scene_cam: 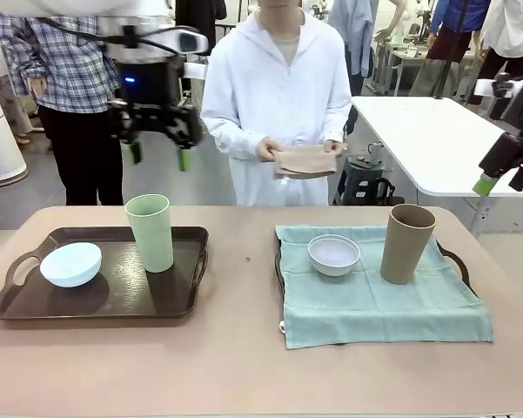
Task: Set up a tray with a mat and arrange the tableware.
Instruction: Pick up the Picnic Bowl and Reusable plastic cup from the Handle tray in front of the human's position and hold them in the air.
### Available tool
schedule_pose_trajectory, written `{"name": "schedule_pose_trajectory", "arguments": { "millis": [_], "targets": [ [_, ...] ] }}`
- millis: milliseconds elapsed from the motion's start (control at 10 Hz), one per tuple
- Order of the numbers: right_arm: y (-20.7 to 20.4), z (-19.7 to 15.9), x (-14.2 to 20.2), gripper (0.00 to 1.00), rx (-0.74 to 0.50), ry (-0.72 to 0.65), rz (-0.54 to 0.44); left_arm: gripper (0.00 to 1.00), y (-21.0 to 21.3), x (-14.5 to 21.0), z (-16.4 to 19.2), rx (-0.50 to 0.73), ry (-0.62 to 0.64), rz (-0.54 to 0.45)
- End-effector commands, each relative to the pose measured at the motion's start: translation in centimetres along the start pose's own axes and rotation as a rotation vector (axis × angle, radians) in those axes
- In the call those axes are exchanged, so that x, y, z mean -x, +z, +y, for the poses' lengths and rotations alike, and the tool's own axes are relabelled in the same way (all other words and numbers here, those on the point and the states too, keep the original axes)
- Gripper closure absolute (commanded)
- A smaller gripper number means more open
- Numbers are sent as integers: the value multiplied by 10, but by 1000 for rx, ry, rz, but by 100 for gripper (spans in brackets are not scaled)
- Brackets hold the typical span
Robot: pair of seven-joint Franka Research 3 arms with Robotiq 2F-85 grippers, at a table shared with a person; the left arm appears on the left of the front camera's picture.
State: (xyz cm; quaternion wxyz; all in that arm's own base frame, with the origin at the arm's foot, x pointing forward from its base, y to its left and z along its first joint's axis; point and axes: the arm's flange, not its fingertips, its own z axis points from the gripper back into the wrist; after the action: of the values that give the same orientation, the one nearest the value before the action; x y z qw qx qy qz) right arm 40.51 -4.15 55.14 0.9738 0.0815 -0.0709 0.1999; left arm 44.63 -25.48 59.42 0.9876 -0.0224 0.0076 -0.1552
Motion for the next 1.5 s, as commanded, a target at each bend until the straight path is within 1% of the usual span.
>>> {"name": "schedule_pose_trajectory", "arguments": {
  "millis": [0, 100, 200, 300, 400, 500, 700, 800, 900, 1000, 1100, 1200, 1400],
  "targets": [
    [8, -27, 42, 0, -183, -19, -79, 0, -2, 30, 53, 112, 21, 17],
    [10, -51, 62, 0, -261, -65, -137, 0, -3, 40, 82, 225, 70, -13],
    [10, -72, 79, 0, -353, -98, -188, 0, -7, 54, 101, 312, 79, -53],
    [8, -88, 91, 0, -414, -129, -236, 0, -12, 64, 118, 407, 100, -77],
    [7, -102, 101, 0, -466, -140, -287, 0, -22, 73, 135, 517, 152, -90],
    [4, -111, 108, 0, -532, -126, -329, 0, -28, 84, 150, 588, 202, -126],
    [-1, -132, 120, 0, -617, -106, -439, 0, -37, 112, 180, 717, 257, -221],
    [-6, -145, 128, 0, -652, -120, -467, 0, -39, 131, 191, 769, 295, -274],
    [-9, -155, 133, 0, -668, -139, -480, 0, -42, 144, 204, 814, 331, -313],
    [-14, -157, 137, 0, -667, -159, -467, 0, -41, 159, 215, 830, 382, -333],
    [-18, -154, 132, 0, -563, -183, -402, 0, -44, 153, 209, 715, 404, -347],
    [-14, -148, 137, 0, -646, -160, -474, 0, -35, 143, 214, 806, 368, -273],
    [-14, -148, 137, 0, -646, -160, -474, 0, -35, 143, 214, 806, 368, -273]
  ]
}}
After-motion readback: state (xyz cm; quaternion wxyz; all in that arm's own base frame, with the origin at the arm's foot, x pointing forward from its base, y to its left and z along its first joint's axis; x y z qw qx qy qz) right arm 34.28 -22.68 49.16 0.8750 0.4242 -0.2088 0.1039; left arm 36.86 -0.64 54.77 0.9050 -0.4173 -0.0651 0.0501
